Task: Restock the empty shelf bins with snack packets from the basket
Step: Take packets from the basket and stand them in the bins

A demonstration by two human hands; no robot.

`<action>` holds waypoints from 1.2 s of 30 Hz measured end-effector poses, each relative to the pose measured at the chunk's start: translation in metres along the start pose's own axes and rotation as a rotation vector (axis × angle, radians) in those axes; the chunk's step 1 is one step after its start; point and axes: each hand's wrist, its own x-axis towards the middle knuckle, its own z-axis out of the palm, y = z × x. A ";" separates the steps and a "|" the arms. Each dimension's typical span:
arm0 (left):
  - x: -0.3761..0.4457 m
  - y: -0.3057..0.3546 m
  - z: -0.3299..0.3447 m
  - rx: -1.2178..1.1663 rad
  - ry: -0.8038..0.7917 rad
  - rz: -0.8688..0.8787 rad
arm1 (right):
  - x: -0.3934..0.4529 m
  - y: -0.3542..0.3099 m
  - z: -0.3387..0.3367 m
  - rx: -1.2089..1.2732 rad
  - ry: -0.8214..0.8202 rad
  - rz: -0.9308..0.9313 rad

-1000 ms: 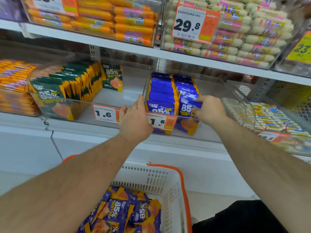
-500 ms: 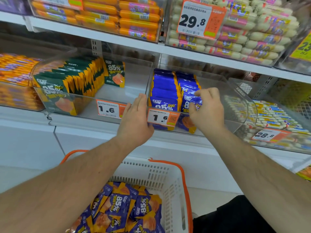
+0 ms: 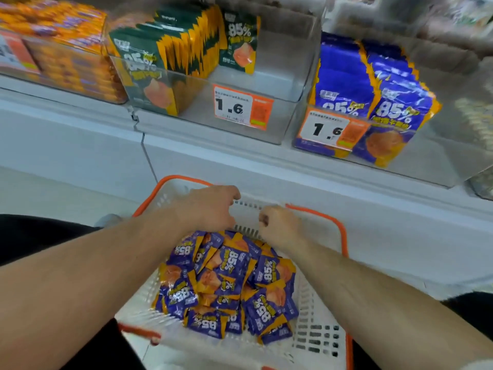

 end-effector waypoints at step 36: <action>0.009 0.036 -0.002 -0.353 -0.004 0.047 | -0.011 -0.002 -0.111 0.256 -0.071 0.065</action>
